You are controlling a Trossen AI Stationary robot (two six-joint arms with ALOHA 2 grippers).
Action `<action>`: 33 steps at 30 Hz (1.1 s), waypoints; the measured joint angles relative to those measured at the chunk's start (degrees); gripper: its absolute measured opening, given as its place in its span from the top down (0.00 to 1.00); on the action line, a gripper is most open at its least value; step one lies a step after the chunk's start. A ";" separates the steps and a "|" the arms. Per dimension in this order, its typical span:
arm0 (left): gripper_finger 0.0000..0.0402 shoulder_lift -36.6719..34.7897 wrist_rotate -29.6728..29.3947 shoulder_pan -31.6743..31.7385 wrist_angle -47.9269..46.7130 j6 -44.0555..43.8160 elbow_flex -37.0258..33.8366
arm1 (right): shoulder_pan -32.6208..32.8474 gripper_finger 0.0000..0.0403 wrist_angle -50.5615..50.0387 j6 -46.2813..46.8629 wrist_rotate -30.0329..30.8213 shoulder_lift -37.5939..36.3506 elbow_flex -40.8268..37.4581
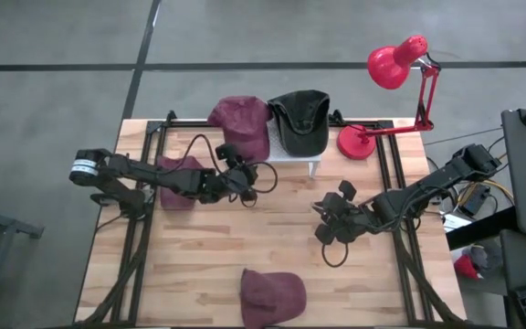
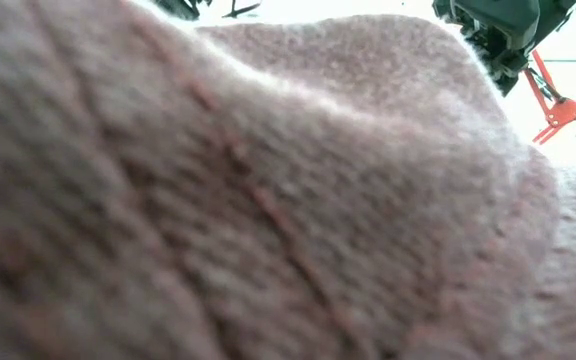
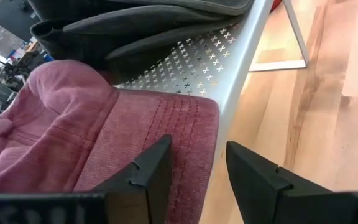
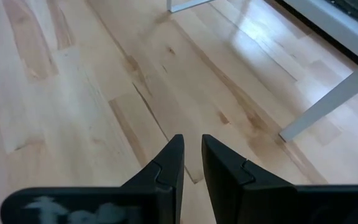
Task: Pick & Place hat
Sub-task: Put the top right red cap on the shelf, then stack the top red cap on the red cap on the shelf
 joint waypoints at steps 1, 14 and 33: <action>0.61 0.00 0.00 -0.12 -0.07 -0.09 0.00 | 0.00 0.87 0.02 0.02 0.00 0.00 0.00; 0.61 0.07 -0.52 -1.04 -0.62 10.32 1.99 | 0.11 0.87 0.43 0.14 -0.20 0.00 -0.20; 0.54 -1.96 2.06 -2.65 -14.46 1.38 7.28 | 0.41 0.87 0.62 -0.42 -3.02 -0.02 -0.87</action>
